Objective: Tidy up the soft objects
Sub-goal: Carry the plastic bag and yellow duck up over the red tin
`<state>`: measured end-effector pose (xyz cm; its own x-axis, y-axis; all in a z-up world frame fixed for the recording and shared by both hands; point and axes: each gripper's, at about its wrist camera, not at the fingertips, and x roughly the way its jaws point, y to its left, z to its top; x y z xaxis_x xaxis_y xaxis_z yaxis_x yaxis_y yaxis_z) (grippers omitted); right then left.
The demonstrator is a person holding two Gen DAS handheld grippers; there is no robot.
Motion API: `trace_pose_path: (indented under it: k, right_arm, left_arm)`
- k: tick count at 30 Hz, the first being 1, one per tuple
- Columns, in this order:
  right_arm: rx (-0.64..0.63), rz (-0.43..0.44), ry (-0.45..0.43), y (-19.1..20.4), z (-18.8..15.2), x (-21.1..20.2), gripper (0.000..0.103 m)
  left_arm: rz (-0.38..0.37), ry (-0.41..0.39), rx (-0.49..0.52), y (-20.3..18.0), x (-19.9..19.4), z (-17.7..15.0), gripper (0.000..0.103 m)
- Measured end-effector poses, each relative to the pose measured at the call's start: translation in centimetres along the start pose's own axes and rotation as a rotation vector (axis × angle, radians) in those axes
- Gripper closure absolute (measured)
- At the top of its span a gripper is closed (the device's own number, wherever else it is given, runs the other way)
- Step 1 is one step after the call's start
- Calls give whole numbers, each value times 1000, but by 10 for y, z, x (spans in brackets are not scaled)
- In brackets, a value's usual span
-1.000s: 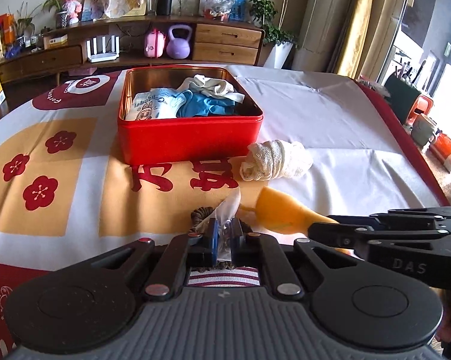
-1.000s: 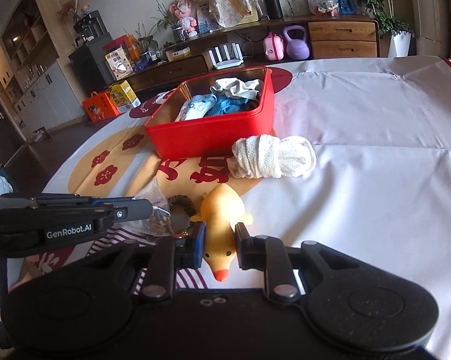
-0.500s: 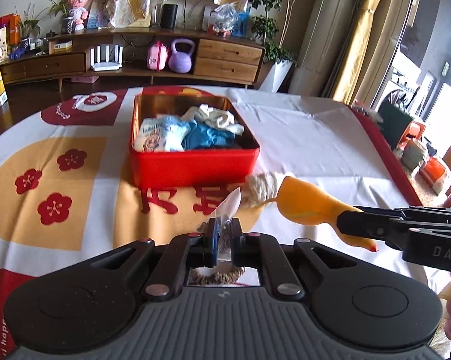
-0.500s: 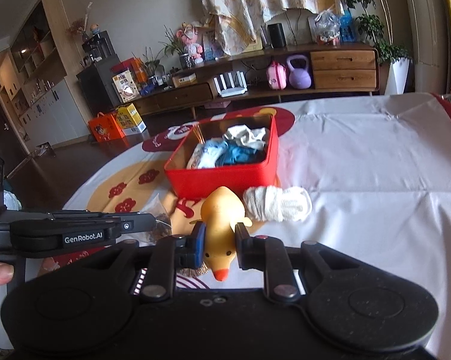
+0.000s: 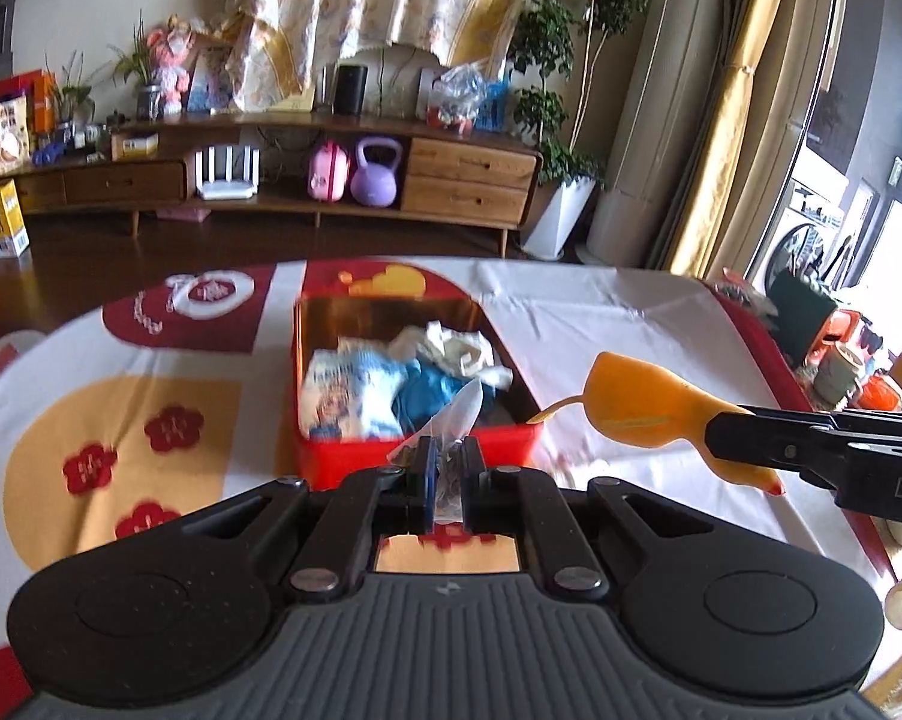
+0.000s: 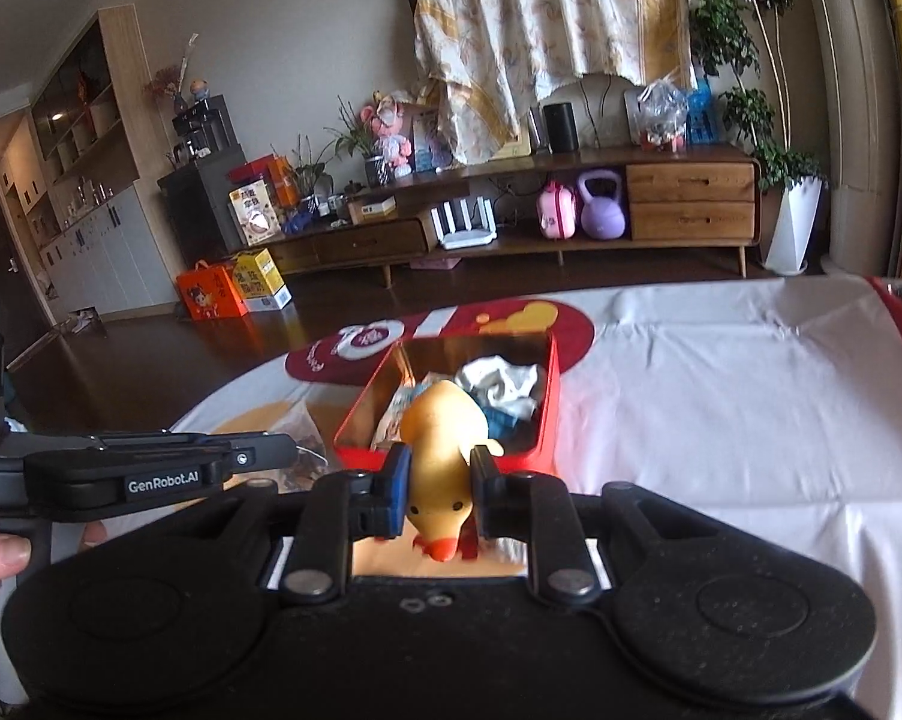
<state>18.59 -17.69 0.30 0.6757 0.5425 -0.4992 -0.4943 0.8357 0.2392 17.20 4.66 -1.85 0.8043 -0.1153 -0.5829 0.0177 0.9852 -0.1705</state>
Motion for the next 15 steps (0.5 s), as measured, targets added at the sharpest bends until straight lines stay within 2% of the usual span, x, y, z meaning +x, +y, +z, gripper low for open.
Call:
trace_pose_path:
  k: [5,15]
  right_arm:
    - [-19,-14,-12,-1,15,13,83]
    - [-66,-42,-19,3,38,49,83]
  left_arm:
    - [10,-28,36,1,9,20,95]
    - [15,-21,61,12,45,45,95]
